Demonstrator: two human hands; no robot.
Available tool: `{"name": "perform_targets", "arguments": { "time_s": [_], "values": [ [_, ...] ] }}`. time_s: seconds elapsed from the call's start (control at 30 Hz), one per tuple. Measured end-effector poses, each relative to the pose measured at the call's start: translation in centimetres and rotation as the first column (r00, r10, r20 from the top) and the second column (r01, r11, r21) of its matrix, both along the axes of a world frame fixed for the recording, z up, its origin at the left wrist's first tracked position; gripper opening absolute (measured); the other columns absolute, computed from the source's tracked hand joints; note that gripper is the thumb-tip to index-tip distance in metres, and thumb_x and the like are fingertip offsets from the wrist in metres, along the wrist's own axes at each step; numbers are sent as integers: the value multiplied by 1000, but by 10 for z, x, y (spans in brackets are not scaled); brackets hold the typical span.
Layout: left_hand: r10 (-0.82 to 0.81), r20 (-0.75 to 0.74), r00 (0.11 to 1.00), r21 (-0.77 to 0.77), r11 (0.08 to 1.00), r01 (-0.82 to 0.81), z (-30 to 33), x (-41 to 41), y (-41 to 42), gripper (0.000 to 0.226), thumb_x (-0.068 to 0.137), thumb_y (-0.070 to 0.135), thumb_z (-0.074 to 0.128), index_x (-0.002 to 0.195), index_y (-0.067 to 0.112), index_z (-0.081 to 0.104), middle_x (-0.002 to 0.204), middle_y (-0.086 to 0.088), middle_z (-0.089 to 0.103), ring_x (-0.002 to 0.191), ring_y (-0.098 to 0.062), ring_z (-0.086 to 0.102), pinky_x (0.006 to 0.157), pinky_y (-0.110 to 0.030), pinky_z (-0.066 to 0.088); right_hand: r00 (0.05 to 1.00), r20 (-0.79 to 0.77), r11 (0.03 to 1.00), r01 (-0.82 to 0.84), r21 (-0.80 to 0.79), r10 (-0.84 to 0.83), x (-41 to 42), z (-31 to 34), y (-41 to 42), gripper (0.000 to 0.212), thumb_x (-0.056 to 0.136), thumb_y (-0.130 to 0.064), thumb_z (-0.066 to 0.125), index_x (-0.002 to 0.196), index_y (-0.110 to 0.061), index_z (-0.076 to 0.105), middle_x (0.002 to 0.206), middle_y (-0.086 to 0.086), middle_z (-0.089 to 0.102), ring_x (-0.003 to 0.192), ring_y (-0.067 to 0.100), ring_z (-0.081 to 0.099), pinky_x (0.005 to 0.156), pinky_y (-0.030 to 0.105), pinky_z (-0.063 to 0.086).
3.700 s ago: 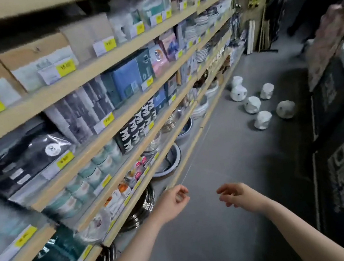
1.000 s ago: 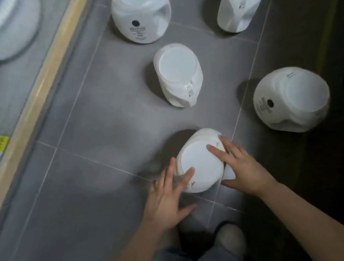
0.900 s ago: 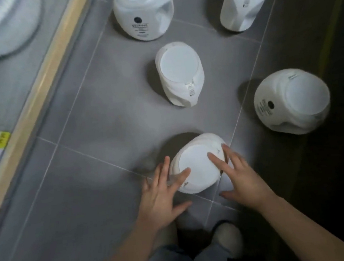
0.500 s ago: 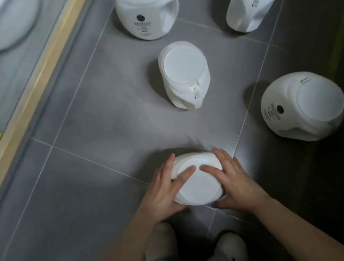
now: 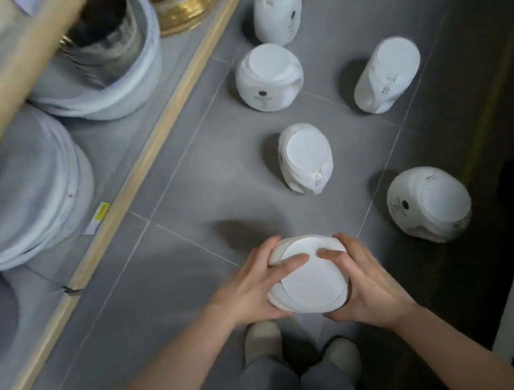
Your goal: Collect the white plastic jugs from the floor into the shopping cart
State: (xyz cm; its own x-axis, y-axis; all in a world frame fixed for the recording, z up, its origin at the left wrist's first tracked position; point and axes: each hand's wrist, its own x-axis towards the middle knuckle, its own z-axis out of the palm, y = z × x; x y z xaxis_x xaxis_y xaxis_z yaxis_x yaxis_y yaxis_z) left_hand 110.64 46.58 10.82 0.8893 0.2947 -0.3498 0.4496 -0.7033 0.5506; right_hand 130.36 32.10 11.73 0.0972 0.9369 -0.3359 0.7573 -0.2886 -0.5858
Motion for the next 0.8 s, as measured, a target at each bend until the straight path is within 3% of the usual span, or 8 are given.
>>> {"name": "perform_targets", "arguments": {
  "time_s": [0.2, 0.3, 0.47, 0.63, 0.8],
  "values": [
    [69, 27, 997, 28, 997, -70, 177, -18, 21, 102, 65, 53, 74, 135, 60, 0, 149, -1, -1, 138, -32, 24, 102, -46, 43, 997, 22, 998, -68, 14, 68, -10, 197, 33, 102, 55, -61, 75, 131, -41, 11, 143, 0, 22, 132, 19, 25, 110, 37, 30],
    [121, 53, 991, 39, 992, -123, 243, -32, 15, 105, 63, 51, 76, 135, 59, 0, 150, -8, 4, 135, -34, 28, 102, -46, 44, 989, 65, 991, -131, 9, 130, -16, 264, 37, 101, 55, -62, 74, 132, -40, 12, 143, -3, 18, 132, 16, 21, 111, 35, 24],
    [260, 73, 963, 50, 963, -264, 321, -64, -16, 111, 59, 57, 80, 137, 58, 0, 152, -2, 0, 138, -25, 21, 111, -38, 35, 961, 110, 966, -257, 14, 254, -36, 339, 37, 98, 57, -66, 71, 130, -44, 10, 148, -2, 17, 136, 19, 20, 113, 42, 24],
    [390, 214, 896, 81, 907, -414, 382, -100, -46, 101, 59, 71, 67, 141, 53, 11, 150, 4, 3, 137, -18, 22, 109, -34, 36, 953, 84, 938, -302, 168, 291, -61, 392, 34, 98, 47, -73, 70, 130, -44, 25, 142, 3, 33, 128, 24, 38, 102, 44, 38],
    [510, 399, 762, 114, 797, -593, 426, -149, -74, 100, 65, 75, 66, 145, 48, 13, 154, -2, 13, 140, -18, 26, 110, -38, 37, 877, 15, 830, -459, 317, 480, -94, 442, 50, 95, 51, -71, 72, 132, -49, 28, 139, 8, 35, 125, 22, 33, 103, 34, 28]
  ]
}}
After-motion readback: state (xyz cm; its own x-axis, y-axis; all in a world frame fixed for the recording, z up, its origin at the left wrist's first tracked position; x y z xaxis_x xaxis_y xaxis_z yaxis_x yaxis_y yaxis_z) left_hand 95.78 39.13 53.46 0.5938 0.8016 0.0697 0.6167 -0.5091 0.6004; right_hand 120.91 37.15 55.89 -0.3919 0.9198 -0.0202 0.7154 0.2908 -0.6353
